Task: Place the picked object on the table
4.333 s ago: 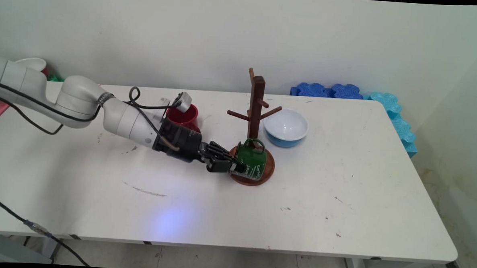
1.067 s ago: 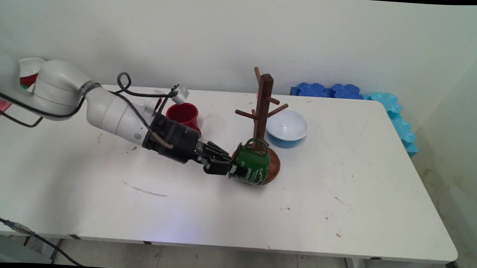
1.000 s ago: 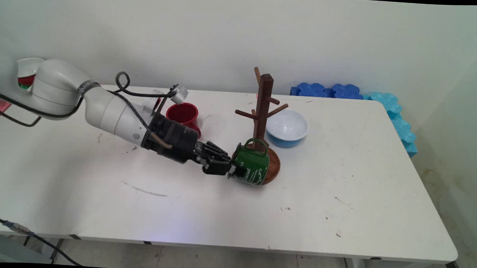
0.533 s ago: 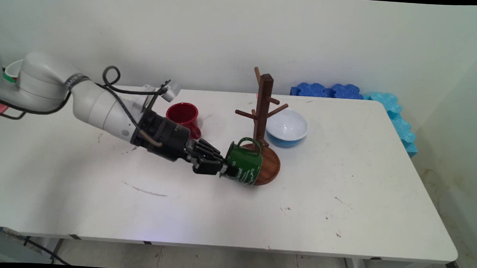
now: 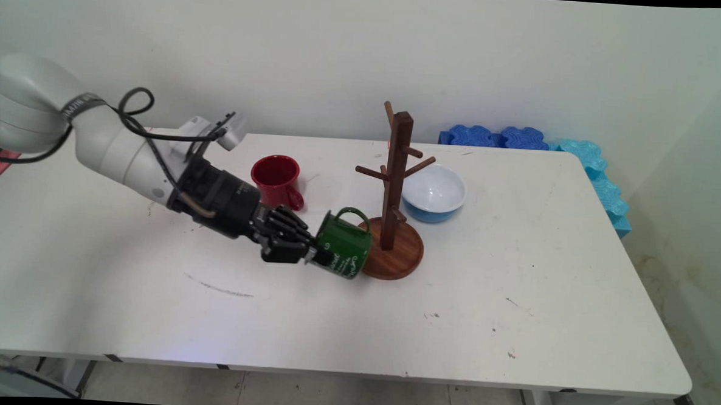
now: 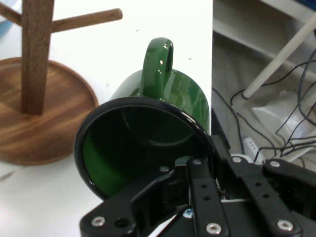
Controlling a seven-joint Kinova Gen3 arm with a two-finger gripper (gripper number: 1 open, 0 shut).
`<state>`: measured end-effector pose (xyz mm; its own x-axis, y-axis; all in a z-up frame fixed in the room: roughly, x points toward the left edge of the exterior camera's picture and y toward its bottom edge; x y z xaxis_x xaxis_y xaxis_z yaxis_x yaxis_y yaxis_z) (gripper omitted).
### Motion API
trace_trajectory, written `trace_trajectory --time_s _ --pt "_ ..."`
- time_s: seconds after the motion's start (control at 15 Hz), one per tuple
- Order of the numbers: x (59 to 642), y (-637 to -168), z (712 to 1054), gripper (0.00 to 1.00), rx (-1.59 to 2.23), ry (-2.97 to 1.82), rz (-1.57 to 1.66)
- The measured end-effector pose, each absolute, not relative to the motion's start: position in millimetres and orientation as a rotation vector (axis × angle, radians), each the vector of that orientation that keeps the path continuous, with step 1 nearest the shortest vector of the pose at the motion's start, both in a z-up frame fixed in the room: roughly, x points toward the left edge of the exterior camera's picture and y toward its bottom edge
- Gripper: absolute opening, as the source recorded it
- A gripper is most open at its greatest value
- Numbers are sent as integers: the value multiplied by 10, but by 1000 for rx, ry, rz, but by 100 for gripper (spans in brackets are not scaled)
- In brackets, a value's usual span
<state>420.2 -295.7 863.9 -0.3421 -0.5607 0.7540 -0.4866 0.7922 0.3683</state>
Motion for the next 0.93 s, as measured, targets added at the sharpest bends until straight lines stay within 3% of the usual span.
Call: trace_trajectory --time_s 0.93 --pt "4733 -2910 9006 0 661 -2318 124"
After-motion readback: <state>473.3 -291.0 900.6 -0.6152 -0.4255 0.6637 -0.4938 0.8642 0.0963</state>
